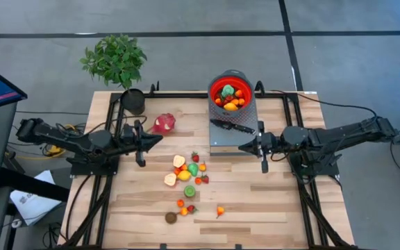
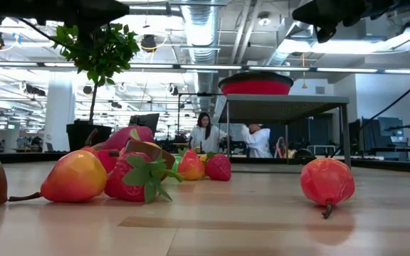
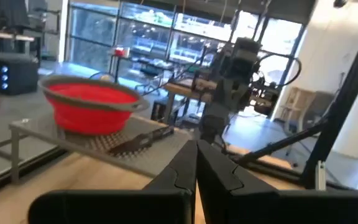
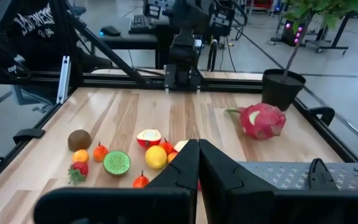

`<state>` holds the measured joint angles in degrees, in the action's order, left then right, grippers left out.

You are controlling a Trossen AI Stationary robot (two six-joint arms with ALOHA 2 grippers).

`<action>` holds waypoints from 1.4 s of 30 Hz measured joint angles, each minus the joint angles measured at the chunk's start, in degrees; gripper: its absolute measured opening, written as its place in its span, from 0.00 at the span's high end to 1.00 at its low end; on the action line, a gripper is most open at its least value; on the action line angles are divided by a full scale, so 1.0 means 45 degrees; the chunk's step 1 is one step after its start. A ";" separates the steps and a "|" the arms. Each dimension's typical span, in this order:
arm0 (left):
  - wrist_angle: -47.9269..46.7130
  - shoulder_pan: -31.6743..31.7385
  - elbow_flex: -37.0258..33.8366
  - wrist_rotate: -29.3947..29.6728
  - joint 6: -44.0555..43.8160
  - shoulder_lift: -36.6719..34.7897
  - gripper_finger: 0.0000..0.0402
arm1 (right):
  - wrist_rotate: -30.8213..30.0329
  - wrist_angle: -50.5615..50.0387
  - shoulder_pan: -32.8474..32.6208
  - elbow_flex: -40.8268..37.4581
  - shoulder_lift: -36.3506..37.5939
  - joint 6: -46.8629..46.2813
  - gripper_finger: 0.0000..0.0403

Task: Pick & Place Fruit
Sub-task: Put the dragon fruit into the red colander on the shelf

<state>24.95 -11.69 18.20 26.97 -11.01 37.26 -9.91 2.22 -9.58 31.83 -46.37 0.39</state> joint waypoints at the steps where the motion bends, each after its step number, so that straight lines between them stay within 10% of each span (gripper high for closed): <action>1: 0.0026 -0.0155 0.0000 0.0419 -0.0001 0.0190 1.00 | 0.0000 -0.0002 0.0000 0.0000 0.0000 0.0033 0.99; 11: -0.0012 -0.1346 0.0582 0.4245 -0.0228 0.1453 1.00 | 0.0000 -0.0099 0.0087 0.0000 0.0000 0.0045 0.99; 32: -0.1687 -0.2024 0.3041 0.4734 -0.0702 0.4775 1.00 | -0.0048 -0.0097 0.0092 0.0000 0.0000 0.0025 0.99; 42: -0.6282 -0.1569 0.4412 0.5697 -0.3431 0.5284 1.00 | -0.0143 -0.0097 0.0092 0.0000 0.0000 0.0006 0.99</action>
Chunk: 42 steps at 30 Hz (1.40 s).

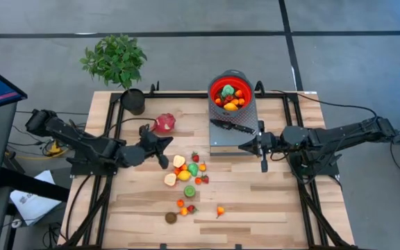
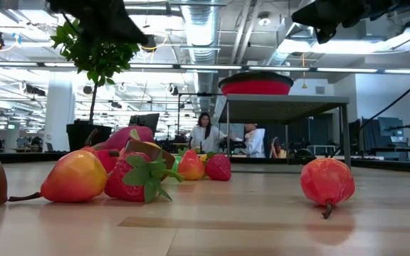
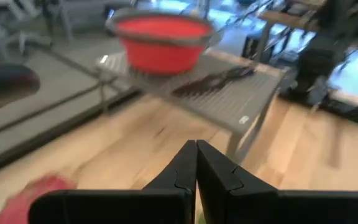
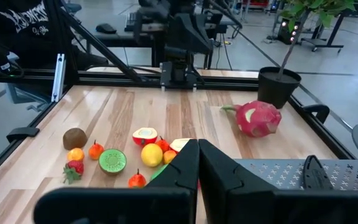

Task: Pick & Place Fruit
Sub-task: Put the dragon fruit into the red colander on the shelf

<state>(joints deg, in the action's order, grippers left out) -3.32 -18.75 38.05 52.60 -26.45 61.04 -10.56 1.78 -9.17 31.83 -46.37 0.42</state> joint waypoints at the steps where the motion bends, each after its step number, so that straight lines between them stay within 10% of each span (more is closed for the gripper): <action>1: -0.0446 0.0094 0.0029 -0.0081 -0.0394 0.0000 1.00 | 0.0002 0.0000 0.0000 0.0000 0.0000 0.0002 0.99; 20: -0.8092 0.4261 0.0042 -0.6269 -0.5765 0.0000 1.00 | -0.0002 0.0000 0.1184 0.0000 -0.0039 0.0002 0.99; 42: -0.8385 0.6971 0.0037 -0.6569 -0.2631 0.0000 0.99 | 0.0002 -0.0767 0.1336 0.0000 -0.0039 0.0007 0.99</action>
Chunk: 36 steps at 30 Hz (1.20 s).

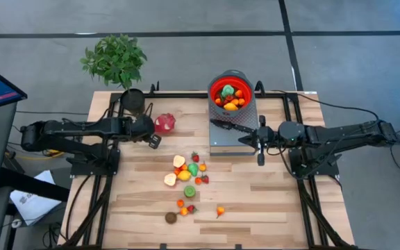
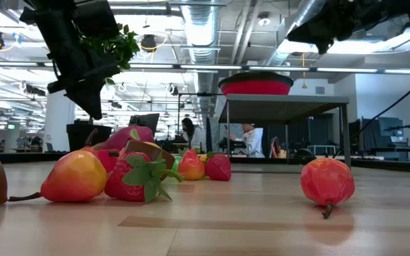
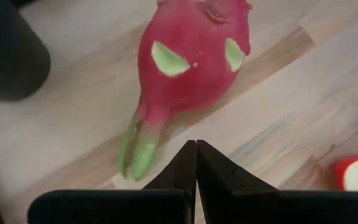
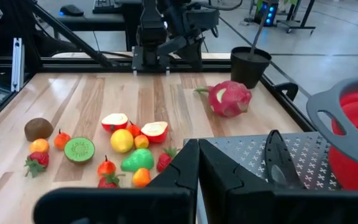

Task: Pick & Place Fruit
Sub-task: Put the dragon fruit into the red colander on the shelf

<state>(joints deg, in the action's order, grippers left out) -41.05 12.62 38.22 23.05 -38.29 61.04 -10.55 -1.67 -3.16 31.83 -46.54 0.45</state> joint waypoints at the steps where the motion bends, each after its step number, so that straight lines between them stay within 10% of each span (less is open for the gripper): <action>1: 0.0010 0.0000 0.0000 -0.0001 0.0155 0.0000 0.99 | 0.0000 -0.0002 0.0000 0.0000 0.0000 0.0000 0.99; 16: 0.0037 -0.0010 -0.0010 0.0634 0.0727 0.0000 0.96 | 0.0000 -0.0015 0.0000 0.0000 0.0000 0.0024 0.99; 36: 0.0038 0.0073 -0.0015 0.1127 0.0453 0.0000 0.27 | 0.0005 -0.0019 0.0000 0.0000 0.0000 0.0011 0.99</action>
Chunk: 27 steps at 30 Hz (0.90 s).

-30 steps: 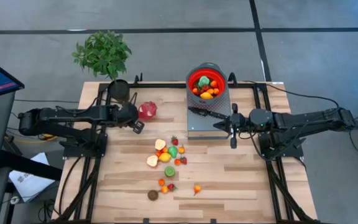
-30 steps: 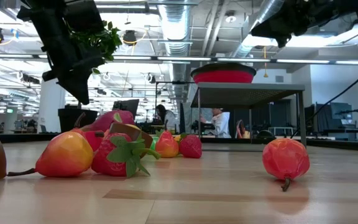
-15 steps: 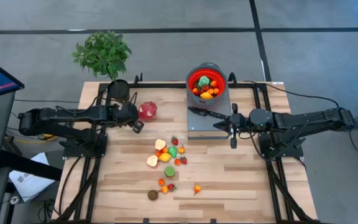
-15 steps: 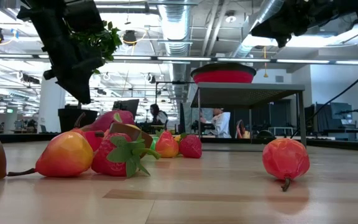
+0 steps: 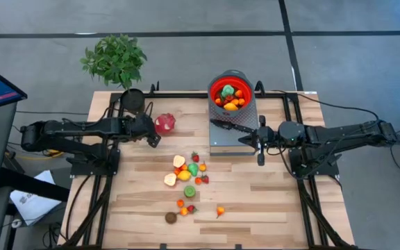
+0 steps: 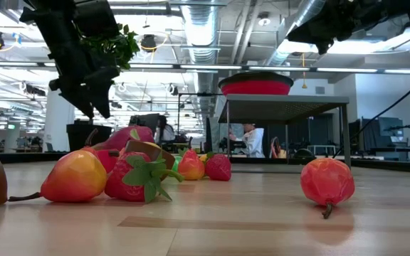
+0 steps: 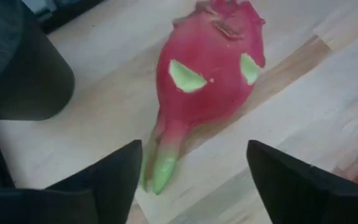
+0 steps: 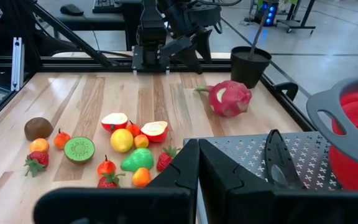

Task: Pick & Place Fruit
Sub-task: Put the dragon fruit into the red colander on the shelf

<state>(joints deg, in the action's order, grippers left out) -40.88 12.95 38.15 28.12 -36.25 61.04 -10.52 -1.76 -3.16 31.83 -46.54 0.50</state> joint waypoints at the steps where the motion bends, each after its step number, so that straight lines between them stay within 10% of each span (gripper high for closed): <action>1: 0.0005 0.0000 0.0000 0.0077 0.0005 0.0000 0.26 | 0.0000 0.0000 0.0000 0.0000 0.0000 -0.0005 0.99; 27: 0.0834 0.0808 -0.1853 -0.0907 -0.0481 -0.0005 0.32 | 0.0003 -0.0005 -0.0019 0.0000 0.0000 0.0256 0.99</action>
<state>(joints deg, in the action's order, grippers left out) -37.13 16.59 29.81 24.03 -38.41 61.01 -10.51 -1.78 -3.25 31.83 -46.54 1.65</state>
